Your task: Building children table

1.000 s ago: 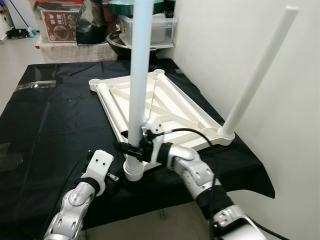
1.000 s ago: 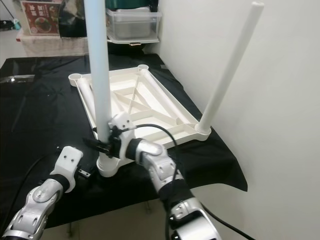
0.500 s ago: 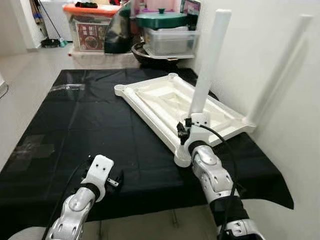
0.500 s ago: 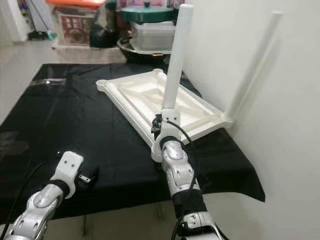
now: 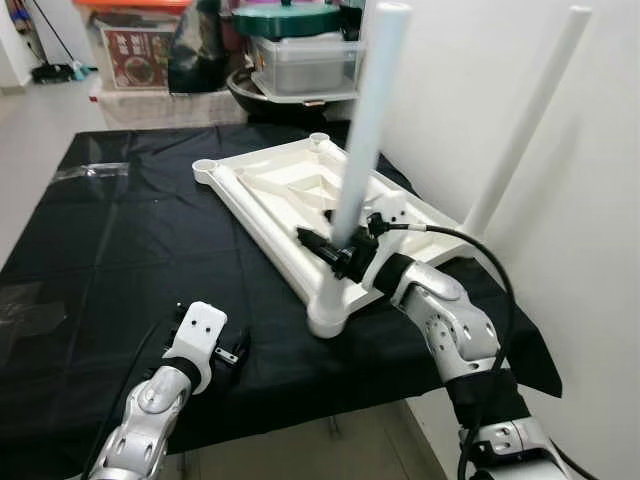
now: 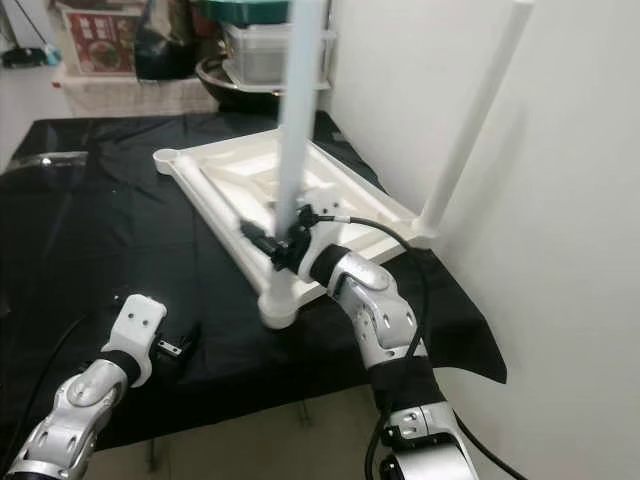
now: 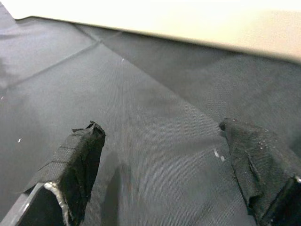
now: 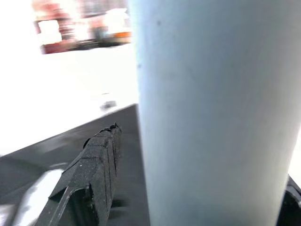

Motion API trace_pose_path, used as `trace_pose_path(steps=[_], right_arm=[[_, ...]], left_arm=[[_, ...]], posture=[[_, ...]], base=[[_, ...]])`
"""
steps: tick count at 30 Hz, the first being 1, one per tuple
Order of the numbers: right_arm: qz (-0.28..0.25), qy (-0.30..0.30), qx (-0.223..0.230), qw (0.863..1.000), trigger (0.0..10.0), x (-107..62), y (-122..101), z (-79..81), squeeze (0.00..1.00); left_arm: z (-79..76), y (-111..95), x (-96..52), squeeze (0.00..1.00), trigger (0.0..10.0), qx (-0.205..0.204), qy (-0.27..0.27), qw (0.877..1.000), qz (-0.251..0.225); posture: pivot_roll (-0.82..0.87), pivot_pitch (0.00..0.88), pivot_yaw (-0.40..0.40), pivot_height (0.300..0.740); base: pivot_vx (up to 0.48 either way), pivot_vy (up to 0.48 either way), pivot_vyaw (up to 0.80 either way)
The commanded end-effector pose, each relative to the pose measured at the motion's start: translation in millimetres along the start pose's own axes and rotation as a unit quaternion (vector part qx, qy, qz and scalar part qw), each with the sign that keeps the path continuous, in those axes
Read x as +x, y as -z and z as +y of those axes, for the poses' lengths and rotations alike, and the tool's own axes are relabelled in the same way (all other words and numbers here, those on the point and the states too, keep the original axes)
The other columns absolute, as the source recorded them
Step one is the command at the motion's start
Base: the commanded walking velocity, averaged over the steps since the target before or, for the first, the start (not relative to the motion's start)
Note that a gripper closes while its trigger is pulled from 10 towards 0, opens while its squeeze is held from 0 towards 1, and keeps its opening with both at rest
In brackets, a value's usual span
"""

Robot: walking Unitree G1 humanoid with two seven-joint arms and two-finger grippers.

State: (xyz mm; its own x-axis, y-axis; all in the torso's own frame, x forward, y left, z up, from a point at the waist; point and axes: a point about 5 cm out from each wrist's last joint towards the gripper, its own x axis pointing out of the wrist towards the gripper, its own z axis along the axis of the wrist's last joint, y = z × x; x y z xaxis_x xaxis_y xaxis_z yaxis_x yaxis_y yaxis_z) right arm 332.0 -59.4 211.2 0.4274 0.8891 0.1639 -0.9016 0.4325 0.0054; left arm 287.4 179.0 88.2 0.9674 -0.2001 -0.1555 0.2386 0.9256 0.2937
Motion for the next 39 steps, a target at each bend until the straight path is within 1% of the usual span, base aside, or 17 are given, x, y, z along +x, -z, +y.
trace_pose_path(steps=[1,3,5,6,8,14,16,19,21,23,28,29,33,34,35,36,39], right_arm=[[0.005,-0.058,-0.004,0.998,10.0,10.8,6,9.8,0.00],[0.007,-0.119,0.012,0.993,10.0,19.9,11,20.3,0.00],[0.009,-0.167,0.021,0.986,7.6,26.5,14,32.3,0.00],[0.008,-0.178,0.027,0.984,0.5,28.5,15,36.1,0.00],[0.007,-0.180,0.033,0.983,0.0,29.8,16,37.5,0.00],[0.092,0.086,0.017,0.992,0.0,41.4,40,6.6,0.00],[0.138,0.307,0.021,0.941,0.0,14.8,55,-25.0,0.00],[0.151,0.424,0.009,0.893,0.0,-9.3,61,-37.4,0.00],[0.104,0.383,-0.019,0.918,0.2,-5.8,47,-24.2,0.00],[0.081,0.328,-0.066,0.939,10.0,0.3,33,-10.1,0.00],[0.080,0.299,-0.095,0.946,10.0,0.3,24,-6.7,0.00],[0.072,0.294,-0.083,0.950,10.0,-0.5,23,-7.6,1.00],[0.058,0.270,-0.053,0.960,10.0,1.2,20,-8.5,1.00],[0.048,0.245,-0.039,0.968,10.0,4.0,15,-7.1,0.74],[0.041,0.218,-0.033,0.975,10.0,6.0,10,-4.7,0.74],[0.032,0.181,-0.044,0.982,10.0,7.8,5,-3.2,0.00],[0.017,0.113,-0.058,0.992,10.0,9.4,1,1.3,0.00]], left_arm=[[-1.5,9,-2.0,0.00,10.0,-0.001,0.007,1.000,0.021],[-1.1,6,-1.2,0.00,10.0,0.000,0.004,1.000,0.017],[2.5,5,-2.0,0.00,10.0,0.001,-0.003,1.000,0.016],[4.7,6,-3.8,0.00,10.0,0.000,-0.008,1.000,0.017],[6.0,7,-5.6,0.00,10.0,0.000,-0.011,1.000,0.019],[4.2,15,-13.4,0.00,10.0,-0.004,-0.014,0.999,0.028],[0.0,16,-13.8,0.00,10.0,-0.004,-0.007,1.000,0.029],[-2.2,16,-12.6,0.00,10.0,-0.004,-0.002,1.000,0.029],[-3.2,14,-9.2,0.00,10.0,-0.004,0.003,1.000,0.027],[-3.8,13,-6.8,0.00,10.0,-0.003,0.006,1.000,0.027],[-5.1,11,-4.4,0.00,10.0,-0.003,0.013,1.000,0.023],[-4.4,10,-4.2,0.00,10.0,-0.003,0.012,1.000,0.022],[-2.3,10,-4.7,0.00,10.0,-0.004,0.009,1.000,0.023],[-1.6,11,-5.5,0.00,10.0,-0.005,0.007,1.000,0.024],[-1.0,13,-6.2,0.00,10.0,-0.005,0.006,1.000,0.025],[-1.5,14,-6.8,0.00,10.0,-0.006,0.005,1.000,0.027],[-3.1,15,-7.0,0.00,10.0,-0.007,0.006,1.000,0.028]], posture=[[0.15,0.000,-0.099,0.740],[0.19,0.000,-0.122,0.740],[0.20,0.000,-0.129,0.740],[0.20,0.000,-0.130,0.740],[0.20,0.000,-0.134,0.740],[0.19,0.000,-0.128,0.740],[0.16,0.000,-0.109,0.740],[0.15,0.000,-0.103,0.740],[0.14,0.000,-0.092,0.740],[0.13,0.000,-0.080,0.740],[0.12,0.000,-0.082,0.740],[0.13,0.000,-0.083,0.740],[0.13,0.000,-0.090,0.740],[0.13,0.000,-0.093,0.740],[0.13,0.000,-0.093,0.740],[0.13,0.000,-0.091,0.740],[0.13,0.000,-0.094,0.740]], base=[[0.000,0.000,0.00],[0.000,0.000,0.00],[0.000,0.000,0.00],[0.000,0.000,0.00],[0.000,0.000,0.00],[0.000,0.000,0.00],[0.000,0.000,0.00],[0.000,0.000,0.00],[0.000,0.000,0.00],[0.000,0.000,0.00],[0.000,0.000,0.00],[0.000,0.000,0.00],[0.000,0.000,0.00],[0.000,0.000,0.00],[0.000,0.000,0.00],[0.000,0.000,0.00],[0.000,0.000,0.00]])
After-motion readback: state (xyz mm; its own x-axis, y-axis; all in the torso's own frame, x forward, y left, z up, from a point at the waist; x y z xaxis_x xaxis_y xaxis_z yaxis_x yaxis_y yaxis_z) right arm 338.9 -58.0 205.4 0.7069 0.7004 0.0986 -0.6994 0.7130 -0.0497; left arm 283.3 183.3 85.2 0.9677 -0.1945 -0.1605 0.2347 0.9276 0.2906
